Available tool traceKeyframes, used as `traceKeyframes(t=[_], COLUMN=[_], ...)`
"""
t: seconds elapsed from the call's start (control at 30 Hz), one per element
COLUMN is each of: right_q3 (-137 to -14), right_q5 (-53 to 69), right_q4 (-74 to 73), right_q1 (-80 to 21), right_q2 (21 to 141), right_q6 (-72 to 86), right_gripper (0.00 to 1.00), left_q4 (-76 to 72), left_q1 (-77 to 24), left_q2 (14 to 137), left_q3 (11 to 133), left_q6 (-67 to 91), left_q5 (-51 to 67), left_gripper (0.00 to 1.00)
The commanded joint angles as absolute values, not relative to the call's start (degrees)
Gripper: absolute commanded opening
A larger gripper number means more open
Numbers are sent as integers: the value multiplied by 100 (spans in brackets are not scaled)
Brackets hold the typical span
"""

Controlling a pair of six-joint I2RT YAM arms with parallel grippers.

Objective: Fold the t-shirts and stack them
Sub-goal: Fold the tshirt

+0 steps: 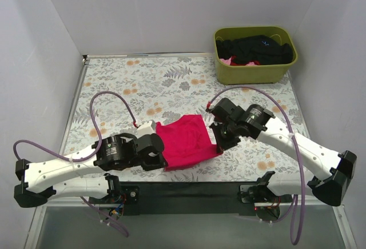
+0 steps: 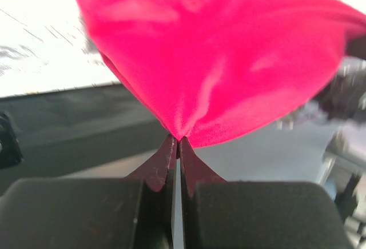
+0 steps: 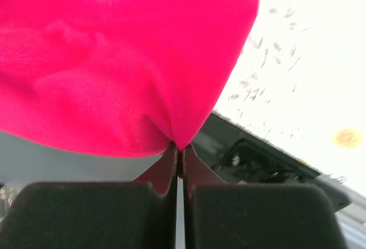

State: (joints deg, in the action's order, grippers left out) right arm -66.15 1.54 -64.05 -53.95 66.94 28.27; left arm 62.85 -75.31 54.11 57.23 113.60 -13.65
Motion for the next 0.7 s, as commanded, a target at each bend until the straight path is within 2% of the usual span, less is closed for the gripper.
traceKeyframes(t=[0.0,0.2,0.67], right_q3=[-7302,-8173,-9403], right_q5=[-264,-255,-281], right_q4=[-6601,-6592,-6214], right_q1=[-5142,-4571,-4087], right_q2=[7135,7873,9289], right_q6=[2191,1609,721], right_gripper=[1,1,1], left_q4=[6478,5907,4703], left_q1=[-7120,-6276,-4581], left_q2=[5475,5871,6592], left_q3=[5854,5827,5459], left_q6=[12306,11585,10521], left_q5=[-1995,-2091,-1925], left_gripper=[0,0,0])
